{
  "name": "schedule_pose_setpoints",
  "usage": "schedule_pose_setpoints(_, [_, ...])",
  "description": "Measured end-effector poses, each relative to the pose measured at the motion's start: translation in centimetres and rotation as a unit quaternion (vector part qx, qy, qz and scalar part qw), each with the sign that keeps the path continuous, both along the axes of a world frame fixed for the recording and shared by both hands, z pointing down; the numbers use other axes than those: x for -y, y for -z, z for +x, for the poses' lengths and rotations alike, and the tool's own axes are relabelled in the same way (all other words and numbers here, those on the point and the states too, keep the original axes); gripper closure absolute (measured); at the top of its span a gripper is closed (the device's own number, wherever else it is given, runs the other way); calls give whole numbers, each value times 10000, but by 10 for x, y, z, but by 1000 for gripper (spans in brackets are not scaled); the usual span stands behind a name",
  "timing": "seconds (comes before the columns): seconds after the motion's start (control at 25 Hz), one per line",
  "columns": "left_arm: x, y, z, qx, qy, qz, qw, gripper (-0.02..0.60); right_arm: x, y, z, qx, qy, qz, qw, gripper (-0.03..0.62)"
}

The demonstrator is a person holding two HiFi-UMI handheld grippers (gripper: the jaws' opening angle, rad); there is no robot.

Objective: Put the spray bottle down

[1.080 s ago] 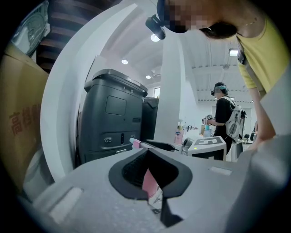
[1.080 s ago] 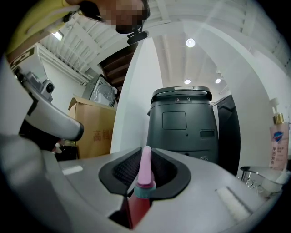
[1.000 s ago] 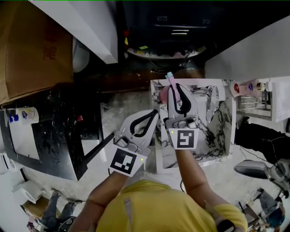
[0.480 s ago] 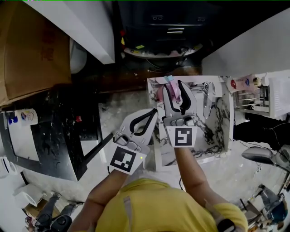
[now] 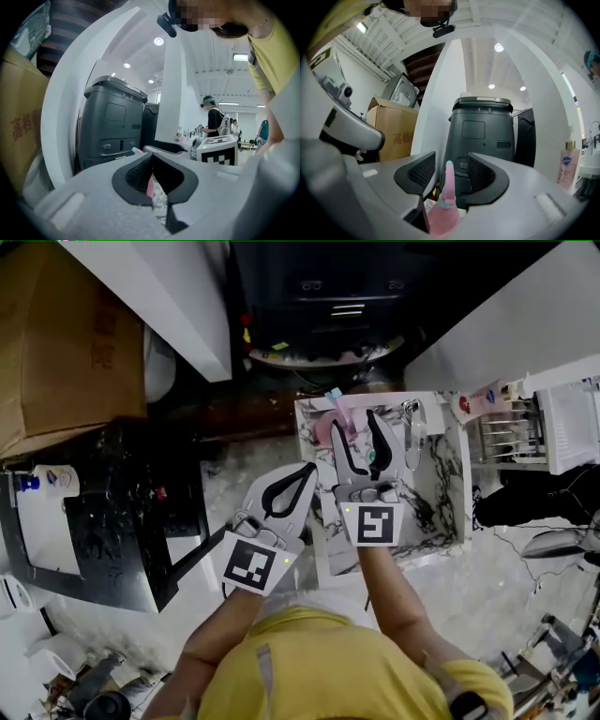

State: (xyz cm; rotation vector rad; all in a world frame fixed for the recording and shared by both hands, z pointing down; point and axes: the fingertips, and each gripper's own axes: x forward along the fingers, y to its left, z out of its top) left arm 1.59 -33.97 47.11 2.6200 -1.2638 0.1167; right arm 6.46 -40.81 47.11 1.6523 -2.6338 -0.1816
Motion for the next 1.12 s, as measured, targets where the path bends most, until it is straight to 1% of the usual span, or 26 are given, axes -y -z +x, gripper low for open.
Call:
schedule_pose_setpoints(0.08, [-6,5,-1,-1,42,34,10000,580,-10,6,4,-22,-45,-6,10000,410])
schedule_pose_setpoints(0.12, [-8,8,-2,17,45,70,10000,580,-15,9,6,-36,-58,-22,10000,435])
schedule_pose_setpoints(0.32, [-17,28,3,17,27,329,9995,580,-41,31,24,-30,-232,-20,9997,587])
schedule_pose_setpoints(0.44, [-24,41,9,28,4,460,9989,580,-59,41,38,-80,-234,73,9997,594])
schedule_pose_setpoints(0.6, [-32,57,15,29,-10,567,9984,580,-80,56,59,-76,-472,-214,9986,594])
schedule_pose_setpoints(0.84, [-49,86,21,100,-85,897,9959,580,-116,94,82,-84,-801,-43,9967,594])
schedule_pose_setpoints(1.0, [-63,101,23,38,-83,976,9952,580,-141,112,92,-25,-967,-39,9953,594])
schedule_pose_setpoints(1.12, [-72,110,22,38,-39,1042,9945,580,-158,114,94,-37,-1037,-308,9941,594])
